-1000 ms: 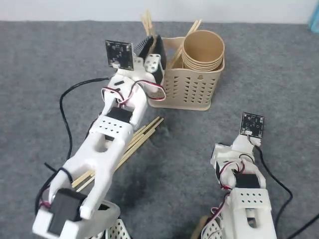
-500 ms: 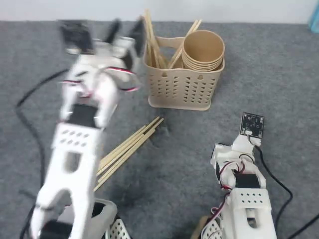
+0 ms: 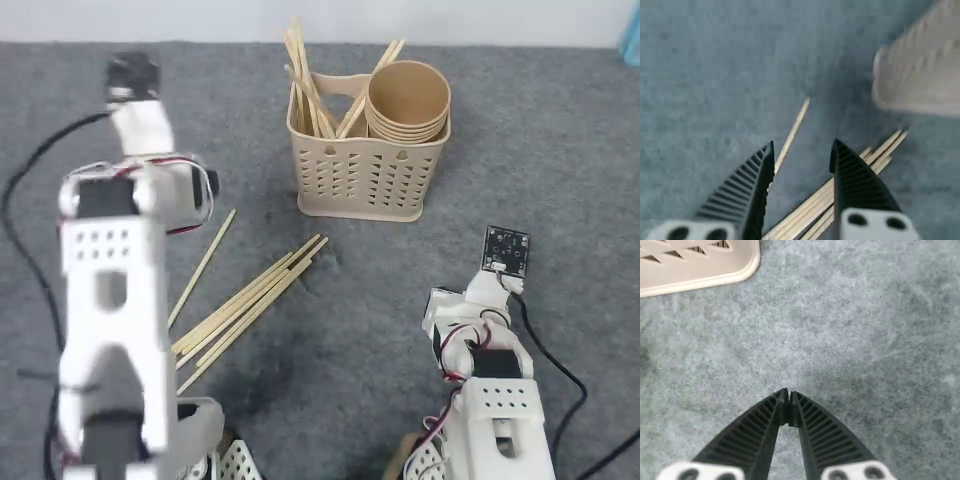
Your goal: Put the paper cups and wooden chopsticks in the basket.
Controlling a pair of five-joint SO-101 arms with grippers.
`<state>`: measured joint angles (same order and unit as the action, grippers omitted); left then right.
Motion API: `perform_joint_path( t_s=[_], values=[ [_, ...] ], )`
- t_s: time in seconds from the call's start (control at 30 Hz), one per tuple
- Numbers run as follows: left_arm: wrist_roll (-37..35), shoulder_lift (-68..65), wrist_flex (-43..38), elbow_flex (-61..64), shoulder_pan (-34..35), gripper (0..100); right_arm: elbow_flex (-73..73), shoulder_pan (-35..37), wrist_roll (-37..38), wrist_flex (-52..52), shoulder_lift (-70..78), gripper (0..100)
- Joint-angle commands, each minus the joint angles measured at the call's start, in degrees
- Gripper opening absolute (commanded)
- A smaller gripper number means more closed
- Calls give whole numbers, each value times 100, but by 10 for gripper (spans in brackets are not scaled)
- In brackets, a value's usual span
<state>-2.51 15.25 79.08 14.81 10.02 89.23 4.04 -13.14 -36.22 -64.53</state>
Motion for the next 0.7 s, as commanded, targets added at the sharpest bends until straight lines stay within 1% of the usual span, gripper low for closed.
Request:
perform_joint_path(
  t_s=[0.0, 0.1, 0.23, 0.33, 0.6, 0.67],
  values=[
    [563, -1099, 26, -242, 62, 171, -53, -57, 132, 145, -145, 9],
    [844, -1934, -316, -268, 53, 170, -53, -66, 132, 145, -145, 9],
    [853, -2725, -1354, -277, 62, 170, -53, -66, 132, 145, -145, 9],
    [870, -3112, -1899, -277, 53, 170, -53, -66, 132, 145, -145, 9],
    [835, -3780, -2769, -277, 44, 170, -53, -48, 132, 145, -145, 9],
    [835, -3833, -2778, -286, 62, 169, -53, -48, 132, 145, -145, 9]
  ],
)
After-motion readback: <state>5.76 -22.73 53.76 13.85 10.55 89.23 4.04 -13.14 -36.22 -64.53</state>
